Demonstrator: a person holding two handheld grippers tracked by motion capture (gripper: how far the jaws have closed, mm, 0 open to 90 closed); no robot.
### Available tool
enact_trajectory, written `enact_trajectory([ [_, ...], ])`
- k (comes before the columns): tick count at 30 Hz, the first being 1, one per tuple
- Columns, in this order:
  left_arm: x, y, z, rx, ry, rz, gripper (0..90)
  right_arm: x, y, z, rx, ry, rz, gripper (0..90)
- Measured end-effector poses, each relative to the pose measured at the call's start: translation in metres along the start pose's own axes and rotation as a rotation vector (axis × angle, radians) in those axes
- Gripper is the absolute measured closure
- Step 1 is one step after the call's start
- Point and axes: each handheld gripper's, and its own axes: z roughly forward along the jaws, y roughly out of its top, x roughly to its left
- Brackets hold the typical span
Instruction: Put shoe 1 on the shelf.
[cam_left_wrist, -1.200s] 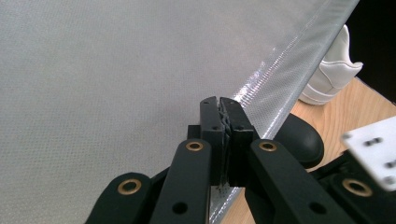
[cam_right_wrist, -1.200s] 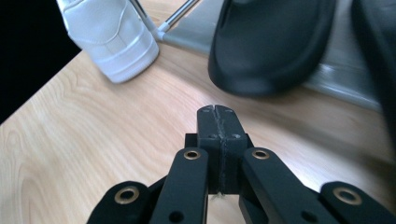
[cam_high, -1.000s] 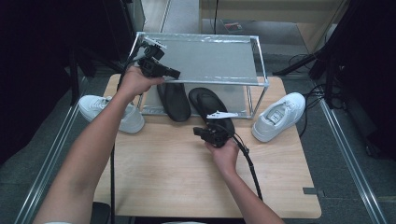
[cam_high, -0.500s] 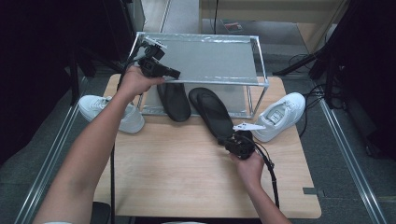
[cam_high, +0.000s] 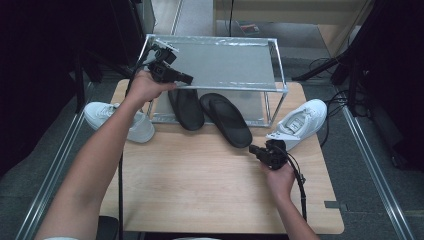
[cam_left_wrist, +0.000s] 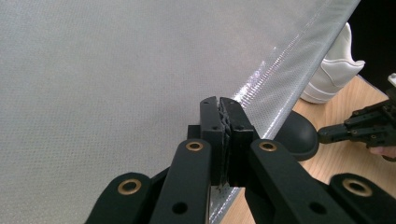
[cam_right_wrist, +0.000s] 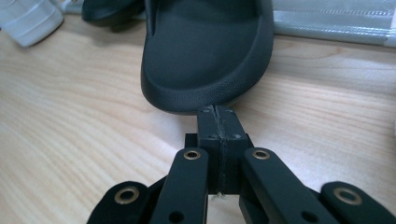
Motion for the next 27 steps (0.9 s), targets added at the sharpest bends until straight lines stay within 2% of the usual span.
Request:
enact_trajectory([
  [2,0.0,0.0,0.0,-0.001,-0.002,0.0,89.6,-0.001,0.001,0.002,-0.005,0.005,0.005,90.0],
  [4,0.001,0.0,0.0,0.0,-0.003,0.0,89.6,0.0,0.003,0.005,0.011,0.008,0.005,90.0],
  [8,0.0,0.0,0.0,0.0,-0.001,0.0,89.6,0.004,0.011,0.013,0.008,0.01,-0.01,90.0],
  [14,0.0,0.0,0.0,0.0,-0.002,0.0,89.6,0.011,0.022,0.031,0.017,0.019,-0.02,90.0],
  [17,0.0,0.0,0.0,0.0,-0.002,0.0,89.6,0.017,0.025,0.041,0.019,0.035,-0.007,90.0],
  [21,0.0,0.0,0.0,0.0,-0.003,0.001,89.6,0.025,0.031,0.054,0.018,0.041,-0.023,90.0],
  [27,0.001,0.0,0.0,-0.001,-0.007,0.0,89.6,0.027,0.041,0.066,0.016,0.051,-0.008,90.0],
])
